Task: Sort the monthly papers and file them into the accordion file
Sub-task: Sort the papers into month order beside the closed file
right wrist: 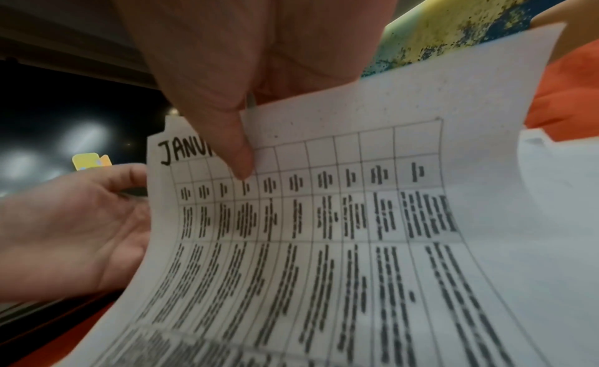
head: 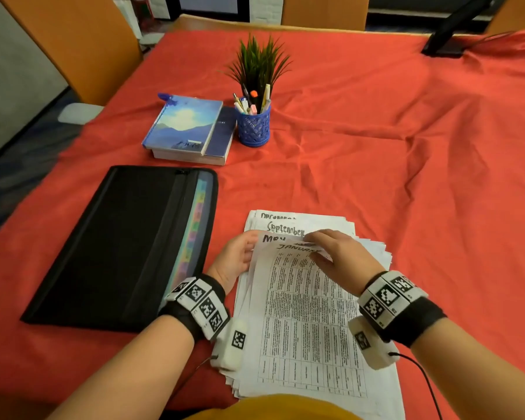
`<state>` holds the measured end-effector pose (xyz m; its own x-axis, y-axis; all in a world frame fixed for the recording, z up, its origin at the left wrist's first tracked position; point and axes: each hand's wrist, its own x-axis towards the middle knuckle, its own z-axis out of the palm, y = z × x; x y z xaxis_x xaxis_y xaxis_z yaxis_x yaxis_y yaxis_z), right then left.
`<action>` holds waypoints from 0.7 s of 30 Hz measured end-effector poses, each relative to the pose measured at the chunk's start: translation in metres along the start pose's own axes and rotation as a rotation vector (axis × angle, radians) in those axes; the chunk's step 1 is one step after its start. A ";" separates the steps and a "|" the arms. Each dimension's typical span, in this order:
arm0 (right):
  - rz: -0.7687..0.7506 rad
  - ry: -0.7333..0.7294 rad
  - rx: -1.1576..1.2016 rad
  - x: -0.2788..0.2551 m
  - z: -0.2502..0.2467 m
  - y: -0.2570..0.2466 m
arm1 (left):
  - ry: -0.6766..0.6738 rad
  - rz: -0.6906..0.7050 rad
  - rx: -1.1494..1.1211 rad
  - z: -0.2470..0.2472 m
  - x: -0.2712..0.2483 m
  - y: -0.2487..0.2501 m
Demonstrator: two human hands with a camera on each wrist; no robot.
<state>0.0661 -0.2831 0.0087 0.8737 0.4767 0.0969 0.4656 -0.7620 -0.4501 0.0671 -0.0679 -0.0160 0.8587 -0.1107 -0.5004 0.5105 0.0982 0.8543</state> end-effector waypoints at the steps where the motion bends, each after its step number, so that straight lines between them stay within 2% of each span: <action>1: -0.051 0.064 -0.009 -0.004 0.003 0.001 | -0.006 -0.012 0.008 -0.001 0.002 0.001; 5: -0.082 0.192 -0.037 -0.015 0.014 0.003 | -0.059 -0.002 0.140 -0.001 0.006 -0.001; 8: -0.060 0.178 -0.033 -0.019 0.020 0.006 | -0.030 0.052 0.177 0.002 0.009 -0.002; 14: -0.098 0.159 0.002 -0.029 0.011 0.002 | -0.024 0.043 0.037 0.007 0.011 0.001; 19: -0.156 0.141 -0.006 -0.037 0.004 0.001 | 0.041 0.168 0.178 0.012 0.007 0.000; 21: -0.166 0.138 -0.014 -0.042 0.004 0.002 | 0.024 0.211 0.224 0.013 0.005 0.000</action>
<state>0.0295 -0.3032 0.0000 0.7955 0.5322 0.2898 0.6057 -0.6845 -0.4057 0.0715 -0.0810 -0.0166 0.9469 -0.0872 -0.3094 0.3002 -0.1042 0.9482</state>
